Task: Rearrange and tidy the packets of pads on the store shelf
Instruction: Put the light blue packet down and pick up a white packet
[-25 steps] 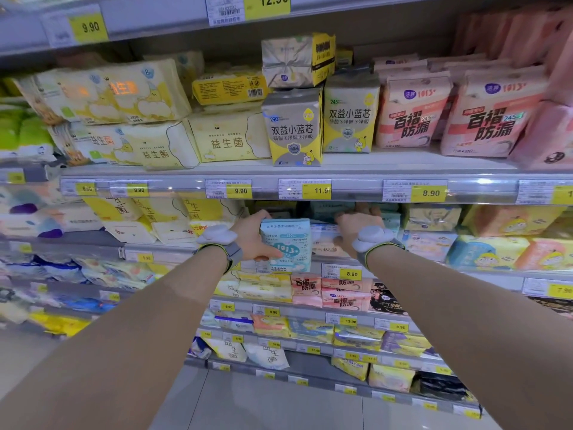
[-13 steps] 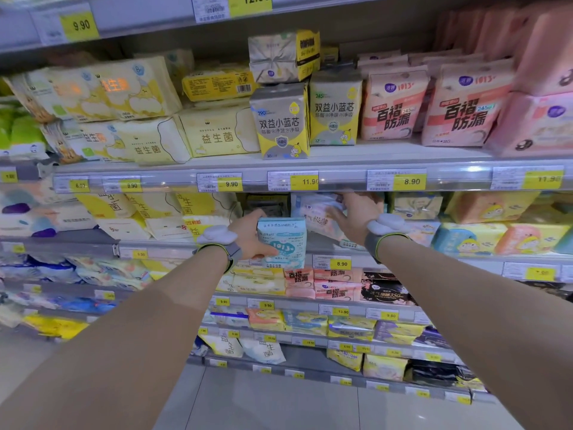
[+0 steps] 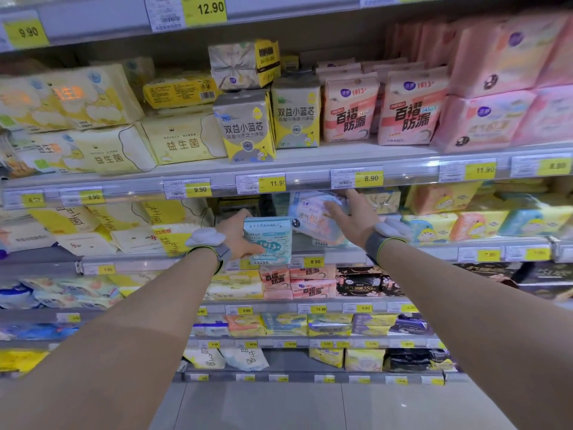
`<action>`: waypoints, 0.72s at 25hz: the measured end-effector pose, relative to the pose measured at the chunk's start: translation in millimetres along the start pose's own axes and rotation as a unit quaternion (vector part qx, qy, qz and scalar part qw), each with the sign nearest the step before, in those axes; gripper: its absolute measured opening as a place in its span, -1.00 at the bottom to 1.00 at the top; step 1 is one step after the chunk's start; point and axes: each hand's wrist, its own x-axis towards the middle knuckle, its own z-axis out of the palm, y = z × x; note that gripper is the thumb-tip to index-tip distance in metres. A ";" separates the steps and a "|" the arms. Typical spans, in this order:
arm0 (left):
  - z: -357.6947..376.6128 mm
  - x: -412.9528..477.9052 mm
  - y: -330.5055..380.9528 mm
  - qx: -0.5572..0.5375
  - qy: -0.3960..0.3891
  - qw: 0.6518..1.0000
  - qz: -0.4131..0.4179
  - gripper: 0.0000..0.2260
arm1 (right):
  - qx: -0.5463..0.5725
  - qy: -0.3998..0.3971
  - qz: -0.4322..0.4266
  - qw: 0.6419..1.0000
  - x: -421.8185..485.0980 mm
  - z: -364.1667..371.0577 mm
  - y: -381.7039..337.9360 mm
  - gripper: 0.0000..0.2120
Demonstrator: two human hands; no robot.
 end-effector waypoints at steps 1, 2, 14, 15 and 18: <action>0.8 1.7 -0.2 0.004 0.000 1.000 0.001 -0.54 | 0.002 0.002 0.001 1.000 -2.4 -4.0 4.2 -0.63; 0.9 3.4 -0.1 0.011 0.004 1.000 0.002 -0.54 | 0.008 0.005 0.002 1.000 -4.0 -6.9 8.7 -0.63; 13.9 48.3 18.2 0.090 0.032 0.994 -0.047 -0.58 | 0.024 0.007 0.052 0.998 -15.4 -30.4 39.6 -0.66; 15.7 52.4 18.6 0.089 0.030 0.995 -0.045 -0.60 | 0.023 0.005 0.056 0.998 -15.7 -31.1 40.4 -0.67; 24.3 62.0 22.8 0.096 0.016 0.995 -0.033 -0.54 | 0.019 0.004 0.063 0.998 -14.9 -31.8 45.3 -0.67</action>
